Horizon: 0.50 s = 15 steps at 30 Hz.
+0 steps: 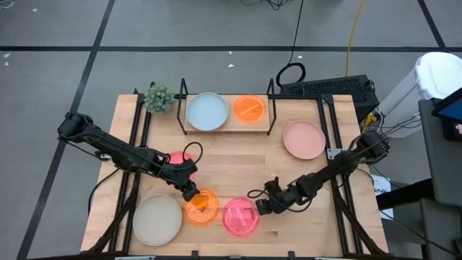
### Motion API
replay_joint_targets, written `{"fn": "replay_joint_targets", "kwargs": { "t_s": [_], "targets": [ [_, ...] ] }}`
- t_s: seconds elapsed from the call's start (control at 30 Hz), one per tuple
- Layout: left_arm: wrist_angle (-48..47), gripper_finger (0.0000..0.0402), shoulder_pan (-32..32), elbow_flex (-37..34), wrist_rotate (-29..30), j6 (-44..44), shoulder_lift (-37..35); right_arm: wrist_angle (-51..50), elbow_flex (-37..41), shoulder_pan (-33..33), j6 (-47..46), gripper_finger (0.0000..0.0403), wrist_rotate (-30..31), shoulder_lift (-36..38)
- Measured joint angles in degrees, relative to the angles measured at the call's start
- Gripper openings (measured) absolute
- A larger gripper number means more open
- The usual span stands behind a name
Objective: Place and stack plates onto a shelf
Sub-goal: Stack the bottom pink transparent plate on the orange plate on the shelf
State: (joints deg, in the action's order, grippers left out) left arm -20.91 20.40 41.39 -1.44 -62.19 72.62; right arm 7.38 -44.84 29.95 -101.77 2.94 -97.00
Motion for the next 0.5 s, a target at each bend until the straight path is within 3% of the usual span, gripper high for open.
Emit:
{"fn": "replay_joint_targets", "kwargs": {
  "t_s": [0.13, 0.5],
  "targets": [
    [0.0, 0.0216, 0.0, 0.0, 0.0, 0.0, 0.0, 4.9, 0.0, 0.0, -2.0, 0.0089, -0.1, -2.4],
    [0.0, 0.0216, 0.0, 0.0, 0.0, 0.2, 0.0, 5.0, -0.1, -0.4, -1.3, 0.0082, -0.3, -3.7]
  ]
}}
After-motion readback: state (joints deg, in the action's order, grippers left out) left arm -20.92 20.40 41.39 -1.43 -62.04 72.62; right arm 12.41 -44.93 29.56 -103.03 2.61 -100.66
